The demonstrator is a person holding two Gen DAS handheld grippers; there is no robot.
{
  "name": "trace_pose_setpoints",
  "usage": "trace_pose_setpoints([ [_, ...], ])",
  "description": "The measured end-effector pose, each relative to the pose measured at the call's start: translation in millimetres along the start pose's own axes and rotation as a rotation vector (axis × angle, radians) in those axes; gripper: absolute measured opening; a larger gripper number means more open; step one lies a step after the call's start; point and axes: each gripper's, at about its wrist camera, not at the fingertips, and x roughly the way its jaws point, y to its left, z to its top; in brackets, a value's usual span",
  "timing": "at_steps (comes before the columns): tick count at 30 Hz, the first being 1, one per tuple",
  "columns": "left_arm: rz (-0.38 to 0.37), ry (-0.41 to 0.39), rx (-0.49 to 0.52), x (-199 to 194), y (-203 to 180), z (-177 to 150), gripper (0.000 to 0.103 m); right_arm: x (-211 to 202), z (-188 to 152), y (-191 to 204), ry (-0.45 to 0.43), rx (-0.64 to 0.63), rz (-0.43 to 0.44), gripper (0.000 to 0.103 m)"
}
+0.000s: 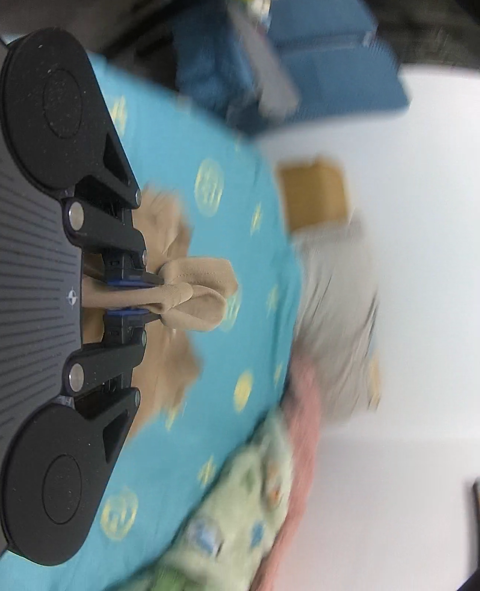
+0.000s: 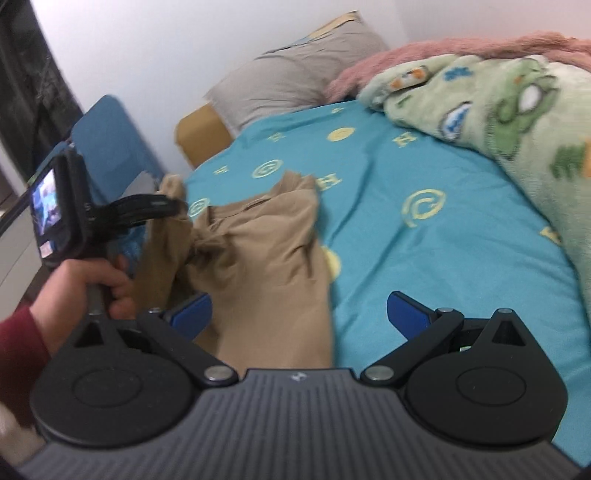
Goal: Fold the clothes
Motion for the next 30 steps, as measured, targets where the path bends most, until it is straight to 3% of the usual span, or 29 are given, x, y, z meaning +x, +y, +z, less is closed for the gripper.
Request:
trace_pose_setpoints([
  [1, -0.039, 0.033, 0.001, 6.4, -12.5, -5.1, 0.024, 1.4, -0.6, -3.3, 0.007, 0.006, -0.002, 0.103],
  [3, -0.049, 0.08, -0.019, 13.2, -29.1, -10.8, 0.053, 0.4, -0.8, -9.0, 0.002, 0.023, -0.001, 0.103],
  [6, -0.057, 0.049, -0.029, -7.2, -32.3, -22.9, 0.065, -7.6, 0.7, -11.8, -0.036, 0.023, 0.016, 0.103],
  [9, -0.056, 0.012, -0.064, -51.7, -18.0, -36.0, 0.069, -14.9, 0.5, -7.8, -0.075, 0.001, 0.037, 0.103],
  [16, 0.009, -0.096, -0.112, -216.9, 27.1, -99.5, 0.073, -31.3, -6.5, 16.1, -0.115, -0.116, 0.103, 0.103],
  [18, 0.062, -0.09, -0.134, -252.4, 40.3, -124.0, 0.073, -36.0, -10.9, 25.1, -0.117, -0.17, 0.103, 0.103],
  [20, 0.066, -0.08, -0.166, -281.9, 54.1, -139.9, 0.073, -41.0, -16.3, 33.9, -0.114, -0.215, 0.106, 0.103],
  [25, 0.057, -0.099, -0.289, -345.8, 89.3, -163.2, 0.079, -51.6, -43.8, 58.7, 0.011, -0.238, 0.194, 0.103],
  [30, 0.044, -0.128, -0.353, -380.0, 125.1, -178.6, 0.08, -72.2, -88.5, 106.6, 0.156, -0.3, 0.369, 0.1],
])
